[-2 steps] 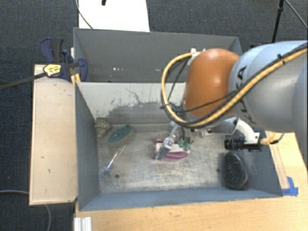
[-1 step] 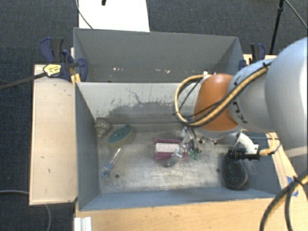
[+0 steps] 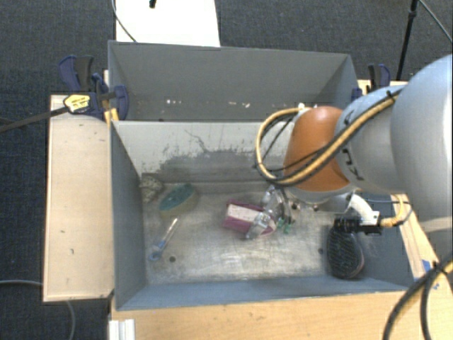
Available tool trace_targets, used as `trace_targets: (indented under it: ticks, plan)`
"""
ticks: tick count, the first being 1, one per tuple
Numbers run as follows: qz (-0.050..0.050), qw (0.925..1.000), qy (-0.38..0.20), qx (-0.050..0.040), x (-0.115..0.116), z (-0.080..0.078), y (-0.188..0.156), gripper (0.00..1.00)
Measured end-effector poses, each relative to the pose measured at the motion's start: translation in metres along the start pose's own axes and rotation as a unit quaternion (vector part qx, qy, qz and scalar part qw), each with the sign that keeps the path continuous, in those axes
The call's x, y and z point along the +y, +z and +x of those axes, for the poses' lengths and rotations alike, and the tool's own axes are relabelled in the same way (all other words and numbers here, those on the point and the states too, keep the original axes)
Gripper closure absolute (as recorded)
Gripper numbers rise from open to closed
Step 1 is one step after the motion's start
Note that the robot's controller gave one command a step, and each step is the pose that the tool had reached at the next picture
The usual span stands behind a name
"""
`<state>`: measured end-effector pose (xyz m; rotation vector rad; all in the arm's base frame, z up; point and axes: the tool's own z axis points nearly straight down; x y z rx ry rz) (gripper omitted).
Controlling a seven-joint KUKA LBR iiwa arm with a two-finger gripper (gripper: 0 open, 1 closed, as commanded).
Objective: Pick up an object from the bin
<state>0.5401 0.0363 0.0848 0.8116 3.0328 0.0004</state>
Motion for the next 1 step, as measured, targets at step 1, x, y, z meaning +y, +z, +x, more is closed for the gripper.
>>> trace_targets:
  ticks: [1]
  plan:
    - [-0.002,1.0,0.003,-0.0026,0.0159,-0.0029,-0.1475,1.0]
